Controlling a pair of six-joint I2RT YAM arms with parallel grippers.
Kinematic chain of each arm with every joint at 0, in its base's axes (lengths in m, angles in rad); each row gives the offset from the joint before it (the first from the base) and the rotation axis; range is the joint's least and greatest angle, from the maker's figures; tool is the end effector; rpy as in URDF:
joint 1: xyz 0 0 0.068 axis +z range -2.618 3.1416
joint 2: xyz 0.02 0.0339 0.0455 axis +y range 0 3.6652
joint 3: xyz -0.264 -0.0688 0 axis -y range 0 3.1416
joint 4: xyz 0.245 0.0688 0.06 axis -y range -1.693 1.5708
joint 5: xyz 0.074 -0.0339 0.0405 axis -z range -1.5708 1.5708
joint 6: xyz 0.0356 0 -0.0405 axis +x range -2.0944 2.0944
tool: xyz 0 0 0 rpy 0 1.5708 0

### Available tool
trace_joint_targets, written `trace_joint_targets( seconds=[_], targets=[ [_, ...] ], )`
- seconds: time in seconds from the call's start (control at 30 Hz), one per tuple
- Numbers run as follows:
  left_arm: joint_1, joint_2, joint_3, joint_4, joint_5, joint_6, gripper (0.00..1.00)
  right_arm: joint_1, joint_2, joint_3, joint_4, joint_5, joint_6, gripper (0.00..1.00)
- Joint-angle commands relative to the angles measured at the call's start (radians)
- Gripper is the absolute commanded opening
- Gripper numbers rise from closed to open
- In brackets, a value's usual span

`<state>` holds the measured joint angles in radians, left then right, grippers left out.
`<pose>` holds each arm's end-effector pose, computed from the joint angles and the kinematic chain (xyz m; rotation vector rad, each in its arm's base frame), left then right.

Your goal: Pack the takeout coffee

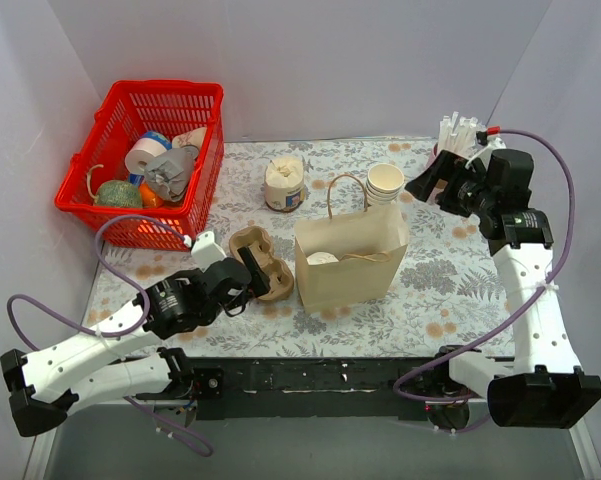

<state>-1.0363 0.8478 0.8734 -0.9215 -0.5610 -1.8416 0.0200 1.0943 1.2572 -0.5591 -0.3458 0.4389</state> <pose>0.0946 -0.1227 0.2964 -1.1665 2.1182 -0.7457 0.2298 0.0167 0.4055 0.1869 1.9886 0.6378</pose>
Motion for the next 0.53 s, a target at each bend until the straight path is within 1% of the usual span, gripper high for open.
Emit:
trace_joint_targets(
  seconds=[0.0, 0.1, 0.13, 0.17, 0.23, 0.37, 0.5],
  targets=[
    [0.002, 0.002, -0.011, -0.01, 0.009, -0.024, 0.98, -0.011, -0.017, -0.098, -0.016, 0.235, -0.039, 0.96],
    [0.005, 0.016, -0.02, -0.017, 0.016, -0.036, 0.98, -0.009, -0.069, -0.2, 0.034, 0.295, -0.103, 0.98],
    [0.004, 0.017, -0.019, -0.022, 0.021, -0.041, 0.98, -0.011, -0.083, -0.267, 0.042, 0.321, -0.104, 0.98],
    [0.004, 0.017, -0.017, -0.026, 0.024, -0.044, 0.98, -0.009, -0.099, -0.298, 0.059, 0.379, -0.104, 0.98],
    [0.004, 0.013, -0.016, -0.039, 0.033, -0.05, 0.98, -0.011, -0.143, -0.382, 0.071, 0.43, -0.101, 0.98],
    [0.004, 0.001, -0.024, -0.083, 0.035, -0.077, 0.98, -0.009, -0.224, -0.502, 0.077, 0.537, -0.083, 0.98],
    [0.004, -0.01, -0.045, -0.082, 0.029, -0.105, 0.98, -0.011, -0.316, -0.564, 0.119, 0.58, -0.086, 0.98]
  ],
)
